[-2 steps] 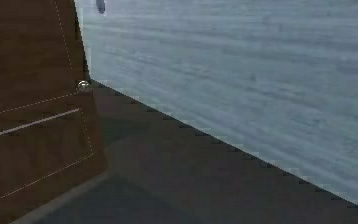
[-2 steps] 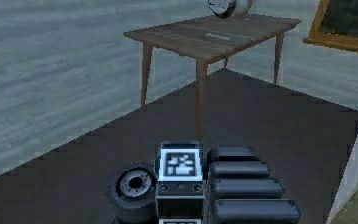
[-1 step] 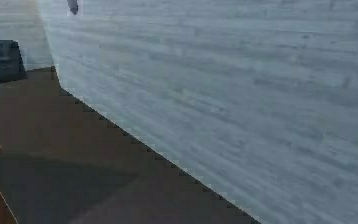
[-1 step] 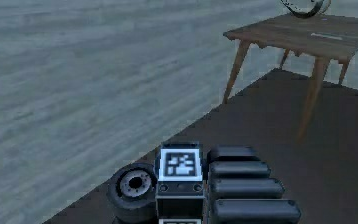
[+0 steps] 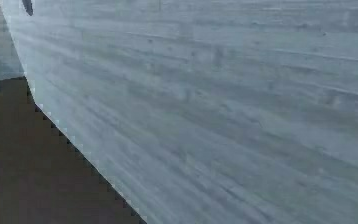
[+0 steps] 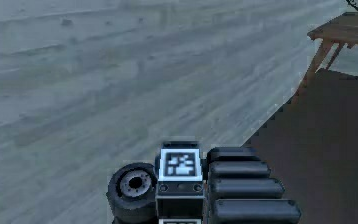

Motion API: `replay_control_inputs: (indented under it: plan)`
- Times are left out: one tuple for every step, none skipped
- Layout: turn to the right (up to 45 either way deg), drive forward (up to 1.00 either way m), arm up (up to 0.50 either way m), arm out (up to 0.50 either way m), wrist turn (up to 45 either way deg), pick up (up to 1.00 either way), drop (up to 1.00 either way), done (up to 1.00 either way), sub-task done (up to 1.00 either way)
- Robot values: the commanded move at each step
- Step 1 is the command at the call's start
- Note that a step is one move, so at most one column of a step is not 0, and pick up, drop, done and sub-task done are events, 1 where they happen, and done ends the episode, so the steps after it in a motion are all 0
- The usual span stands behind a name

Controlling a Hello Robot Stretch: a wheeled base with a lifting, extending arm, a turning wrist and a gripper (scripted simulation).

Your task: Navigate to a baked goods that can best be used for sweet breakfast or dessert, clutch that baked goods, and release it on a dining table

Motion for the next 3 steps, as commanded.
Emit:
replay_control_inputs:
  plan:
    - [-42.0, 0.0, 0.0, 0.0, 0.0, 0.0, 0.0, 0.0, 0.0]
    - [0.0, 0.75, 0.0, 0.0, 0.0, 0.0, 0.0, 0.0, 0.0]
    - [-45.0, 0.0, 0.0, 0.0, 0.0, 0.0, 0.0, 0.0, 0.0]
